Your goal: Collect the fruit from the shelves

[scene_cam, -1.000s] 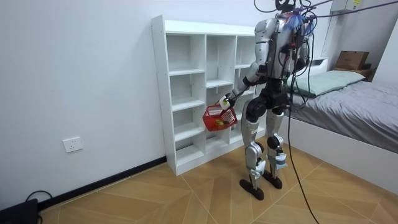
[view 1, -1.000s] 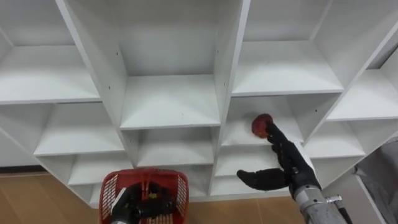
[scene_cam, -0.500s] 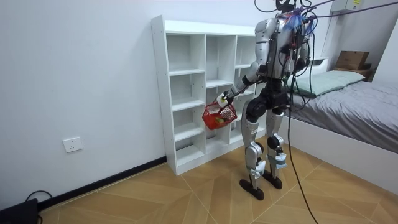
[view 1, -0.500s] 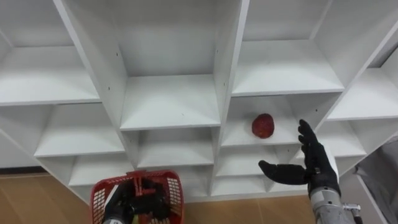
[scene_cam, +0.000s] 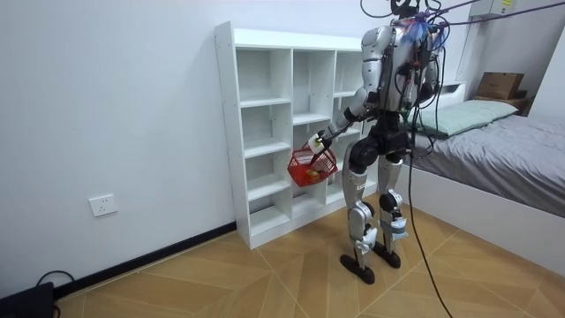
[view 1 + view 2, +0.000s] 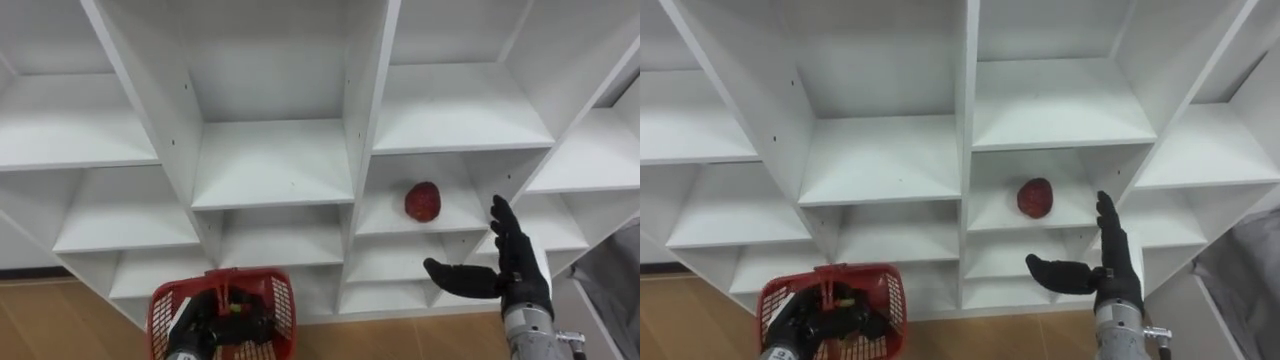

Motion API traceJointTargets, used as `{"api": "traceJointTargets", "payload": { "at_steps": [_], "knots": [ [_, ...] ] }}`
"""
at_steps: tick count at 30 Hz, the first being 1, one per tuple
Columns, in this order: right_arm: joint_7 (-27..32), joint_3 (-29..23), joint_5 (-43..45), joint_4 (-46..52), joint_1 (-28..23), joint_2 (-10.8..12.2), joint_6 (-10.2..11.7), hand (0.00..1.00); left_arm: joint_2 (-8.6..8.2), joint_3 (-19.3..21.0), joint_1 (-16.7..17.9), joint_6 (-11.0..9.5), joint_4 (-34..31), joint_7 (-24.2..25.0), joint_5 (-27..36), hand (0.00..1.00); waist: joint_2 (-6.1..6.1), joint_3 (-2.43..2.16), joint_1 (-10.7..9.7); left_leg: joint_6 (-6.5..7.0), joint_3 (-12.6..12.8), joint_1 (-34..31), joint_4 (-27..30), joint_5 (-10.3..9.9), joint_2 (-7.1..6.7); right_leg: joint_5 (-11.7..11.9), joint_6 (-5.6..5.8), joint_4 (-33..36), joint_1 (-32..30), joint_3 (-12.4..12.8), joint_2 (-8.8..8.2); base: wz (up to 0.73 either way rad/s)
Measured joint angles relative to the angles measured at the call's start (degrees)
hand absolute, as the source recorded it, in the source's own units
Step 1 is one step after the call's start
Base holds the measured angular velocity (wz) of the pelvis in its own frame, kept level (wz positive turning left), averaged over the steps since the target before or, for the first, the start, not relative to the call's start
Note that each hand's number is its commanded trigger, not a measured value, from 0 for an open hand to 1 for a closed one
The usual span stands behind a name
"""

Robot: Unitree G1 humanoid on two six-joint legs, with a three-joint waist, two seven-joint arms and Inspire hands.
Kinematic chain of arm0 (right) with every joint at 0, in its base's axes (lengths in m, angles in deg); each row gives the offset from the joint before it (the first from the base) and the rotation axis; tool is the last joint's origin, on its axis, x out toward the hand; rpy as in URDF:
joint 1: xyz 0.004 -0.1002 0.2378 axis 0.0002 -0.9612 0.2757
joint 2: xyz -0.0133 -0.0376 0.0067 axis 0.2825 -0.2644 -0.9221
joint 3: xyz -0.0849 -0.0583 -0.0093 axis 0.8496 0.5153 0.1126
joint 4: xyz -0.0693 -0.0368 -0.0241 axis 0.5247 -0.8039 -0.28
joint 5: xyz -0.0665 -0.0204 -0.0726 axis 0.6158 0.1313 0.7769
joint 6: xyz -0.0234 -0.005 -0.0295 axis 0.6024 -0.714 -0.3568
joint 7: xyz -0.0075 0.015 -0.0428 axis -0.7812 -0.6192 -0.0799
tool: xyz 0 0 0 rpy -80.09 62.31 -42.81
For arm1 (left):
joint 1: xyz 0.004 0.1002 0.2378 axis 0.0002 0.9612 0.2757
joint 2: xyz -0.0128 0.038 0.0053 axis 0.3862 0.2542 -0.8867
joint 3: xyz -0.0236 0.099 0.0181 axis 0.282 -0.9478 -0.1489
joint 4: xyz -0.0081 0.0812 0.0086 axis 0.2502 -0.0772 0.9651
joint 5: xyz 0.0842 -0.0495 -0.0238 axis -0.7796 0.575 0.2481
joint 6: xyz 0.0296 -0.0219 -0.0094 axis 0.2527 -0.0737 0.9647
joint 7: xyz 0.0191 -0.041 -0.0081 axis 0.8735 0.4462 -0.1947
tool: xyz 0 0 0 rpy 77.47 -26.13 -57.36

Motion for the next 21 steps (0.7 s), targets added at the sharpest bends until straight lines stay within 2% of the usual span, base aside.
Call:
{"api": "traceJointTargets", "payload": {
  "at_steps": [3, 8, 12, 18, 21],
  "knots": [
    [0.07, 0.03, 0.0, -0.13, 0.0, -0.03, 0.0, 0.0, 0.0, -0.05, 0.08, 0.21, 0.78, -0.02, -1.38, 1.0, 0.28, 0.08, -0.02, 0.0, -0.07, -0.3, 0.11, 0.0, 0.0, 0.0, 0.0, 0.08, -0.25, -0.09, -0.02, 0.0],
    [0.51, 0.6, -0.36, -0.11, 0.36, -0.16, 0.0, 0.0, -0.03, -0.26, 0.05, 0.37, 1.03, -0.1, -1.57, 1.0, 0.61, -0.14, 0.36, 0.0, -0.19, -0.8, 0.37, 0.0, -0.01, 0.0, 0.0, 0.16, -0.29, -0.3, -0.07, 0.0],
    [0.49, 0.73, -0.33, -1.04, 2.08, -0.15, 0.0, 0.0, -0.2, -0.23, -0.2, 0.37, 1.5, -0.16, -1.51, 1.0, 0.7, -0.1, 0.47, 0.0, -0.5, -1.35, 0.82, -0.01, 0.0, 0.02, -0.03, 0.26, -0.47, -0.33, -0.03, 0.04],
    [0.66, 0.73, -0.08, -6.02, 7.09, -0.42, 0.4, 0.0, 0.11, -0.14, -0.33, 0.26, 1.52, -0.04, -1.58, 1.0, 0.22, 0.05, 0.67, -0.01, -0.33, -2.26, 1.03, 0.01, 0.06, 0.02, -0.05, 0.52, -1.39, -0.52, -0.05, 0.01],
    [1.18, 0.76, -0.21, -8.05, 9.07, -0.45, 1.21, 0.0, 0.22, -0.13, -0.61, 0.22, 1.54, -0.04, -1.6, 1.0, -0.49, 0.28, 0.73, 0.0, -0.74, -3.88, 1.78, 0.01, 0.06, -0.01, -0.09, 1.05, -2.67, -1.31, -0.22, 0.08]
  ]
}}
